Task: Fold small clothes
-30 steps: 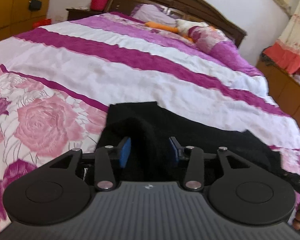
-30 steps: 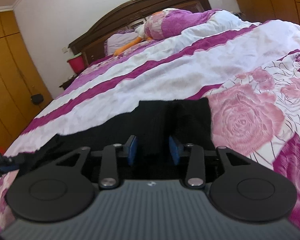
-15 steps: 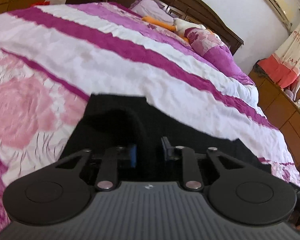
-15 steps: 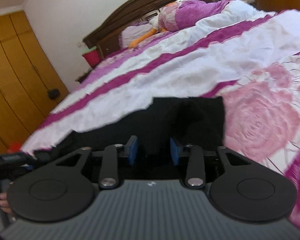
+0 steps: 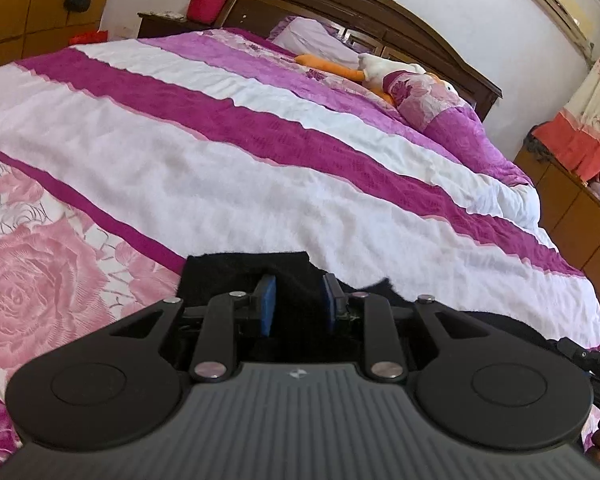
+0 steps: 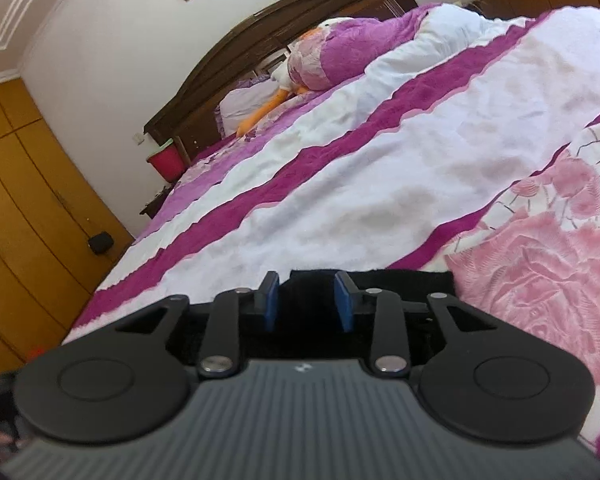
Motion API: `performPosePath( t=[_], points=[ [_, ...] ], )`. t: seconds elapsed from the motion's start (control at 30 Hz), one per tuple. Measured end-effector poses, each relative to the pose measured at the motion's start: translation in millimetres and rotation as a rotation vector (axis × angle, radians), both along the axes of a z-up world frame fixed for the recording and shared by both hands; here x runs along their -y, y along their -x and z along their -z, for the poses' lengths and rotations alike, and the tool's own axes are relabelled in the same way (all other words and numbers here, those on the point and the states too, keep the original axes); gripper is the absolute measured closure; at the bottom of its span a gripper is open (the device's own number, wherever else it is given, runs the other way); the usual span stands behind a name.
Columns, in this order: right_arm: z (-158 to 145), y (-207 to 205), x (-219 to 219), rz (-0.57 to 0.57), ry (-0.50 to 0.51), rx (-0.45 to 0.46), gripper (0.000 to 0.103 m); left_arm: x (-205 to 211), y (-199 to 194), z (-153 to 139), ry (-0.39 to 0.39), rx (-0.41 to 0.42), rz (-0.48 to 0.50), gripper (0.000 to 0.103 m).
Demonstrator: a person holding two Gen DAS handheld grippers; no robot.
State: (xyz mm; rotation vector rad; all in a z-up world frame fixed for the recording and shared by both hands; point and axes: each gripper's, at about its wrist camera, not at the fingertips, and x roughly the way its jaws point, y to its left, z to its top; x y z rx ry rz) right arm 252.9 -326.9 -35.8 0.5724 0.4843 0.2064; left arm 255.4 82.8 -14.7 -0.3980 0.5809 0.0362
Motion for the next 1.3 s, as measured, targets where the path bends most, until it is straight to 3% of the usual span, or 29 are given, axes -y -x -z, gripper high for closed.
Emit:
performPosePath(
  t=[0.2, 0.37, 0.5, 0.63, 0.8, 1.0, 1.13, 1.3],
  points=[
    [-4.4, 21.9, -2.6, 0.03, 0.073, 0.048, 0.067, -0.3, 11.7, -12.2, -0.038, 0.023, 0.009, 0.074],
    [-12.0, 32.0, -0.4, 0.063, 0.087, 0.076, 0.067, 12.1, 20.7, -25.9, -0.083, 0.038, 0.072, 0.074],
    [-17.7, 36.4, -4.4, 0.066, 0.158, 0.074, 0.067, 29.1, 26.0, -32.7, -0.101, 0.068, 0.14, 0.073],
    [-19.7, 32.7, -16.5, -0.051, 0.223, 0.071, 0.067, 44.5, 18.7, -24.5, -0.083, 0.05, 0.216, 0.073],
    [-12.9, 14.1, -37.1, -0.148, 0.304, 0.022, 0.067, 52.9, 0.2, 5.4, -0.111, -0.026, 0.212, 0.073],
    [-3.2, -20.5, -64.7, -0.28, 0.49, -0.08, 0.07, 37.1, -23.0, 35.8, -0.141, -0.086, 0.144, 0.073],
    [4.7, -36.2, -73.1, -0.174, 0.661, -0.059, 0.07, 28.5, -39.9, 47.0, -0.221, -0.08, 0.06, 0.073],
    [6.5, -56.4, -45.0, 0.114, 0.645, -0.111, 0.07, 26.4, -43.5, 53.4, -0.247, -0.062, 0.03, 0.073]
  ],
)
